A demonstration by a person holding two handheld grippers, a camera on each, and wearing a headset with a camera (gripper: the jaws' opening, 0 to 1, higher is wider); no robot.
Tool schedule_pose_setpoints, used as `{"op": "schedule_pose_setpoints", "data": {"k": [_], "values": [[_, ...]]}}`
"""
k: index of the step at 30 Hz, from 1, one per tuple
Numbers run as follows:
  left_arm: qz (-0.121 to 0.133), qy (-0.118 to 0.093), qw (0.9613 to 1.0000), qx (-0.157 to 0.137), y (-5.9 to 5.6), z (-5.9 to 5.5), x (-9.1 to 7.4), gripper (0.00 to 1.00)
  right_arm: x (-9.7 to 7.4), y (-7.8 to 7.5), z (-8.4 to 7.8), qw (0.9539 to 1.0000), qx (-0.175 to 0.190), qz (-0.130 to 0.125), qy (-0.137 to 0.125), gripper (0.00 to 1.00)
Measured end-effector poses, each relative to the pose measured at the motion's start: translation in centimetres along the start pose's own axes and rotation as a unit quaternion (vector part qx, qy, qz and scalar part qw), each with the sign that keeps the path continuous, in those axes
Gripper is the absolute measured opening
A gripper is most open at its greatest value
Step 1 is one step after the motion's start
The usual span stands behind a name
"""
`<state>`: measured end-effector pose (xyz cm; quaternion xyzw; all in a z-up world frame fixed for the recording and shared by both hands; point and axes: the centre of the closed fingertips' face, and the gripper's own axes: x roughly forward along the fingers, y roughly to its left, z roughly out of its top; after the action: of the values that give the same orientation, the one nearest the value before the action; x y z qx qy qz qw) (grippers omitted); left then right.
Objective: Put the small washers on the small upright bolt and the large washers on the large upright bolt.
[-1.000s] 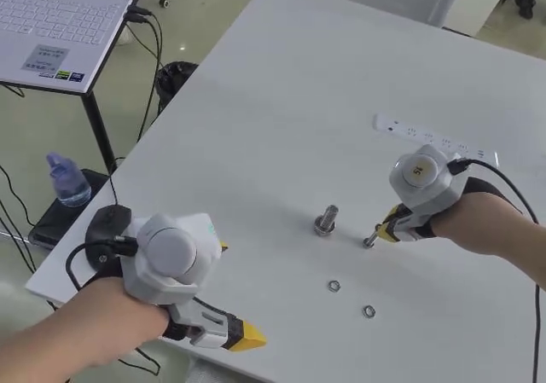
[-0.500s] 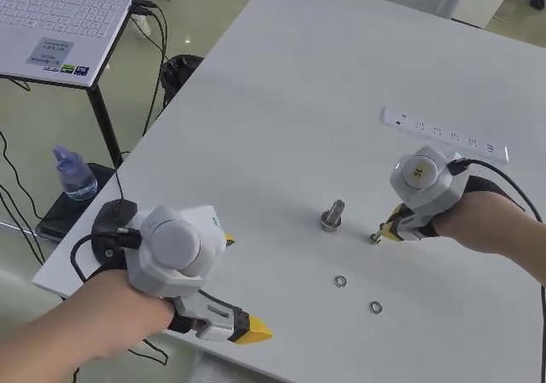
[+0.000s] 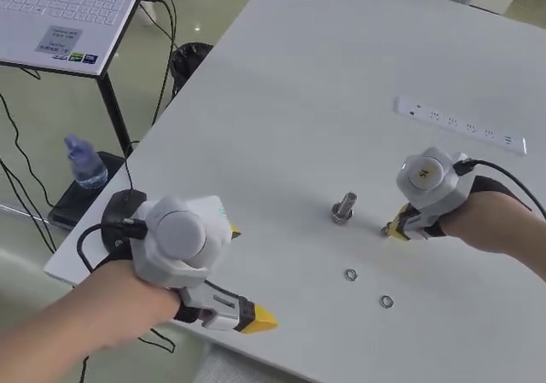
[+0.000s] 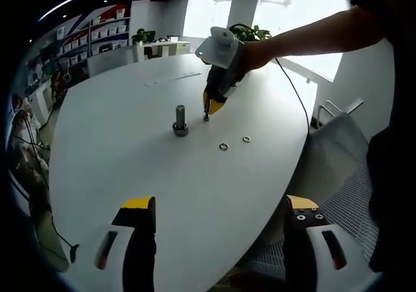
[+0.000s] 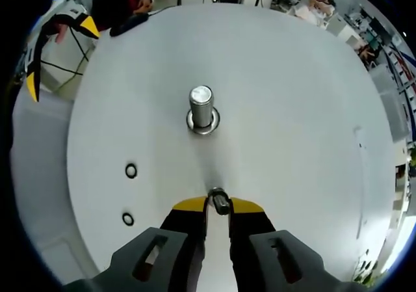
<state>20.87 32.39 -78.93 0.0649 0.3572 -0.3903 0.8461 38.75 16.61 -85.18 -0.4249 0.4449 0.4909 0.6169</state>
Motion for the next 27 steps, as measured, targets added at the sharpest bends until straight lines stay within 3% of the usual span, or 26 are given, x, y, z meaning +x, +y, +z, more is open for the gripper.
{"op": "schedule_pose_setpoints", "data": {"k": [27], "values": [[-0.009, 0.009, 0.9998, -0.013, -0.11, -0.83, 0.05, 0.76, 1.08, 0.20, -0.24, 1.0000, 0.001, 0.001, 0.006, 0.13]]}}
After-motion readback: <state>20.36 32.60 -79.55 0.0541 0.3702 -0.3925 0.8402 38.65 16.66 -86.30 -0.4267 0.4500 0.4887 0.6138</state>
